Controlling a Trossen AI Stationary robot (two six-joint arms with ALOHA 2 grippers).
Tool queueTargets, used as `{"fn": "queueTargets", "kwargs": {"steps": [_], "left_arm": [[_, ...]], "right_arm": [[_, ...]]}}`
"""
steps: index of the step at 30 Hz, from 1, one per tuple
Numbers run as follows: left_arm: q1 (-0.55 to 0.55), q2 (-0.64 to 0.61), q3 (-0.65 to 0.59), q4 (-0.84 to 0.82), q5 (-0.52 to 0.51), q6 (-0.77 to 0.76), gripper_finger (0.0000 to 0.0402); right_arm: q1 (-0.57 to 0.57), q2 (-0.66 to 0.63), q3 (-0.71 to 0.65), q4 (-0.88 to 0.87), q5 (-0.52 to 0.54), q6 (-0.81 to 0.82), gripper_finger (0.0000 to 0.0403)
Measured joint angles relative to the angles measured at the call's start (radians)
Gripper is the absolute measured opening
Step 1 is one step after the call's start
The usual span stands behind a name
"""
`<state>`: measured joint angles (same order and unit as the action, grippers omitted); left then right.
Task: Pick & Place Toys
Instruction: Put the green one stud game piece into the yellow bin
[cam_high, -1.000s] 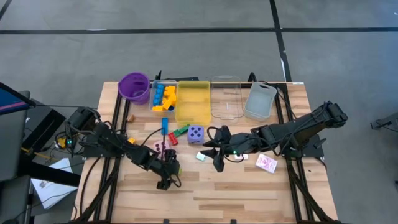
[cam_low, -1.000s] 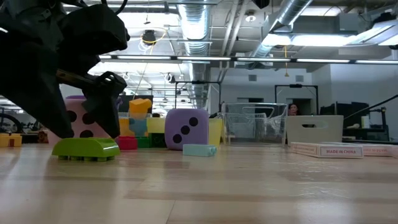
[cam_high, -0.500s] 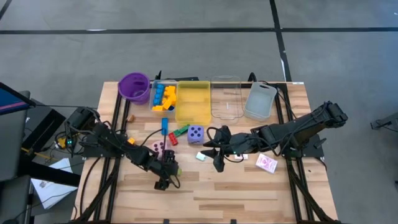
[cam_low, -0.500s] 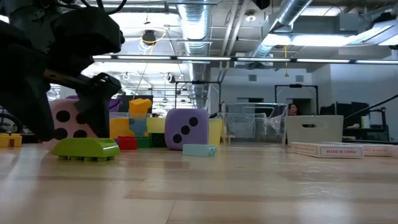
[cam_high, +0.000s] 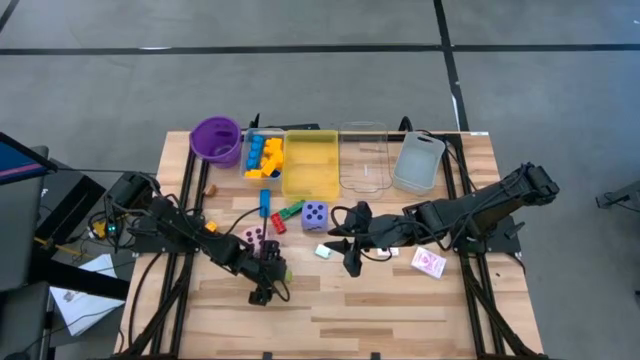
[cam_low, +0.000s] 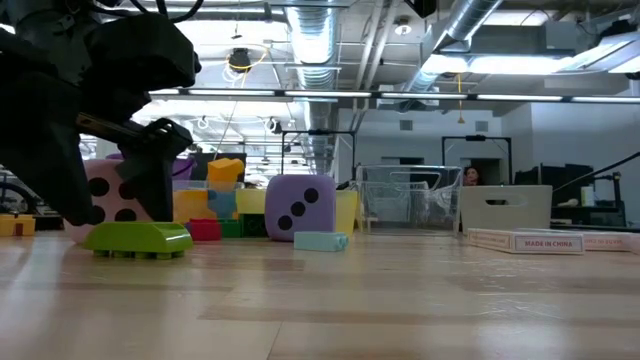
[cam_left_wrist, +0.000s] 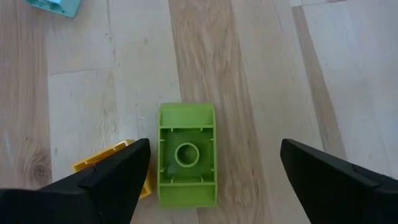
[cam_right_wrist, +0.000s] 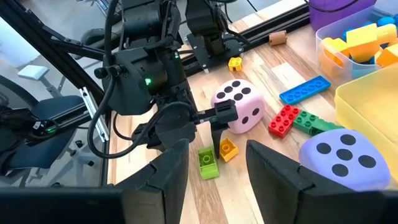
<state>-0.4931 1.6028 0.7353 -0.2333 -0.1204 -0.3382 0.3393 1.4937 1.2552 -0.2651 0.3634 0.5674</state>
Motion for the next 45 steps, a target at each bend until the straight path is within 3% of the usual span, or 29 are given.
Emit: {"fn": "queueTargets", "kwargs": {"steps": [19,29,33,37,41,45], "left_arm": [[0.0,0.003,-0.03,-0.012,-0.116,-0.011,0.0346],[-0.004,0.001,-0.03,0.014,-0.069,-0.032,0.0346],[-0.006,0.006,-0.041,0.015,-0.125,-0.012,0.0346],[-0.006,0.005,-0.044,0.04,-0.091,-0.008,0.0346],[-0.011,0.006,-0.047,0.057,-0.123,-0.007,0.0346],[-0.005,0.008,-0.044,0.098,-0.054,-0.006,0.0346]], "right_arm": [[0.001,0.0,0.0,0.0,0.0,0.0,0.0154],[0.0,0.0,0.0,0.0,0.001,0.0,0.0154],[0.0,0.0,0.0,0.0,0.001,0.001,0.0154],[0.0,0.0,0.0,0.003,0.001,0.001,0.0154],[0.001,0.0,0.0,0.004,0.001,0.001,0.0154],[0.0,0.0,0.0,0.005,0.002,0.008,0.0154]]}}
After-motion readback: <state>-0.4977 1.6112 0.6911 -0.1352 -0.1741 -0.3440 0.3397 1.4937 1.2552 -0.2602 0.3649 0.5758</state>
